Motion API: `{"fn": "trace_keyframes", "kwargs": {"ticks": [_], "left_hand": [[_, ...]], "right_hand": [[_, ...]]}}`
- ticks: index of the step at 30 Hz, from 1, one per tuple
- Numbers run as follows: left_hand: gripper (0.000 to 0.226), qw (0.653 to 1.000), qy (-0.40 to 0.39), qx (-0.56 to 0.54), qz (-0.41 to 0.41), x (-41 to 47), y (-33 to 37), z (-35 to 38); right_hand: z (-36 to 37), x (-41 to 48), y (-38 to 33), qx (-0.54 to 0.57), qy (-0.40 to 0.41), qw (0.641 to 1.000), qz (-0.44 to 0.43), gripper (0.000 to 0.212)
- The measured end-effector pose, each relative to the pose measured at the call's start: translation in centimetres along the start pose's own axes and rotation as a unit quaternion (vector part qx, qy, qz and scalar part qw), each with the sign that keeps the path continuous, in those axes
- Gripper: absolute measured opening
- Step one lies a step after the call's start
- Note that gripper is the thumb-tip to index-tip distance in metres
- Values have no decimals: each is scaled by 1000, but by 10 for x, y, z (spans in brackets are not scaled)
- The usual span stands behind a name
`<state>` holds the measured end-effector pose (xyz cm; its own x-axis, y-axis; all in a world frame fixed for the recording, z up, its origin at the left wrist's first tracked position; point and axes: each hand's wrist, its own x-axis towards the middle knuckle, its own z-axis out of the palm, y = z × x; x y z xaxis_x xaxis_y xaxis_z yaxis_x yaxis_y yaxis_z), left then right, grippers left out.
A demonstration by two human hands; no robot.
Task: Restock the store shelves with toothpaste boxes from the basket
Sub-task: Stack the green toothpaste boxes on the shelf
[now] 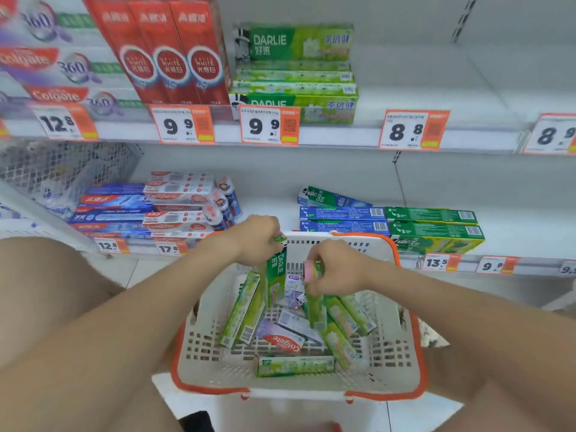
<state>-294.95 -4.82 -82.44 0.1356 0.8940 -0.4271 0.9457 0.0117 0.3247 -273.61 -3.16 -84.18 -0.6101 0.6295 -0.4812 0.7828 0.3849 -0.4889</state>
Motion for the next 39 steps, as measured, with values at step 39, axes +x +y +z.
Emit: {"fn": "trace_keyframes", "kwargs": {"ticks": [39], "left_hand": [[52, 786, 223, -576, 24, -31, 63, -131]], "right_hand": [[-182, -41, -37, 193, 88, 974, -75, 74]]}}
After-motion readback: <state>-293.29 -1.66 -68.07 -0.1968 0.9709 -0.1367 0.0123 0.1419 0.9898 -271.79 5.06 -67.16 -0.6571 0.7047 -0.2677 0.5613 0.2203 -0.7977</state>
